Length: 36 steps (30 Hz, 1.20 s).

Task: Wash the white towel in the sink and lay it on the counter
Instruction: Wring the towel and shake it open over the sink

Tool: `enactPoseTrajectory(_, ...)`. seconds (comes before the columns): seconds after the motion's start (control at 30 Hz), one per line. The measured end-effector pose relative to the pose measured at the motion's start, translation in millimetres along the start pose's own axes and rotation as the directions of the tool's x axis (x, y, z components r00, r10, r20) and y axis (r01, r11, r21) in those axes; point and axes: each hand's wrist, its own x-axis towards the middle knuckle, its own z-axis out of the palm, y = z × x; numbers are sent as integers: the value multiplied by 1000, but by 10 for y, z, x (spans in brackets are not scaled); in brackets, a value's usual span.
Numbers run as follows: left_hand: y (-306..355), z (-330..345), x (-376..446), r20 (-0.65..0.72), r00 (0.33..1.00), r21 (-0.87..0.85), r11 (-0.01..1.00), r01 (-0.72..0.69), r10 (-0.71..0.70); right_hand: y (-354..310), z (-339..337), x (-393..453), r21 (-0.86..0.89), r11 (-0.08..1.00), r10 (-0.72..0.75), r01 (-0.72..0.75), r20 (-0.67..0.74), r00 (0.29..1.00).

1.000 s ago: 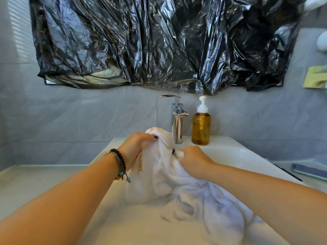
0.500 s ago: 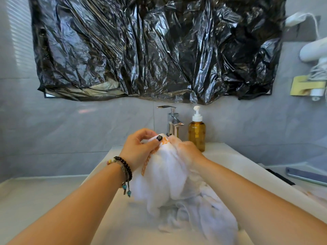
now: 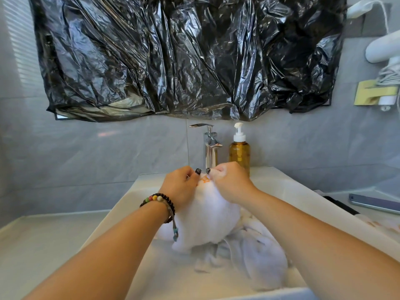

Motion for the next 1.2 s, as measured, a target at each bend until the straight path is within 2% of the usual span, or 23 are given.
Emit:
enactPoseTrajectory(0.07,-22,24,-3,-11,999,-114,993,41,-42,-56,10,-41,-41,999,-17,14,-73,997)
enactPoseTrajectory(0.1,-30,30,-14,27,998,-189,980,59,-55,-76,8,-55,-58,998,-22,16,-104,994)
enactPoseTrajectory(0.2,-34,20,-70,256,965,-386,910,152,-53,-103,-35,-54,-8,999,43,-45,-202,978)
enactPoseTrajectory(0.27,-64,22,-81,387,921,-408,888,210,-41,-62,-98,-18,83,992,116,-98,-263,958)
enactPoseTrajectory(0.33,-102,35,-82,442,897,-380,903,201,-14,2,-164,10,226,967,175,-115,-270,947)
enactPoseTrajectory(0.43,-82,52,-60,303,953,-312,948,68,31,63,-188,37,403,907,186,-122,-126,974)
enactPoseTrajectory(0.53,-54,14,-25,74,996,-128,991,-49,59,139,-119,65,409,902,140,-136,21,990)
enactPoseTrajectory(0.67,6,-37,16,-70,995,-83,994,-77,71,100,-88,76,328,943,78,-60,-42,996)
enactPoseTrajectory(0.83,148,-36,-9,-91,996,-94,995,-26,18,-33,-76,47,288,956,105,-52,-172,980)
enactPoseTrajectory(0.93,158,-33,-45,-74,996,-115,993,33,-42,-59,-98,22,260,962,137,-85,-187,973)
enactPoseTrajectory(1.0,133,-36,-51,-41,996,-176,982,65,-73,-37,-86,17,305,949,143,-76,-203,969)
enactPoseTrajectory(1.1,104,-70,-65,18,989,-400,906,139,-144,8,-29,28,501,864,131,-53,-122,984)
enactPoseTrajectory(1.13,91,-92,-66,32,987,-469,869,156,-159,18,-6,40,575,816,116,-69,-46,992)
enactPoseTrajectory(1.2,51,-139,-61,29,986,-555,818,150,-161,102,56,76,602,780,108,-173,142,984)
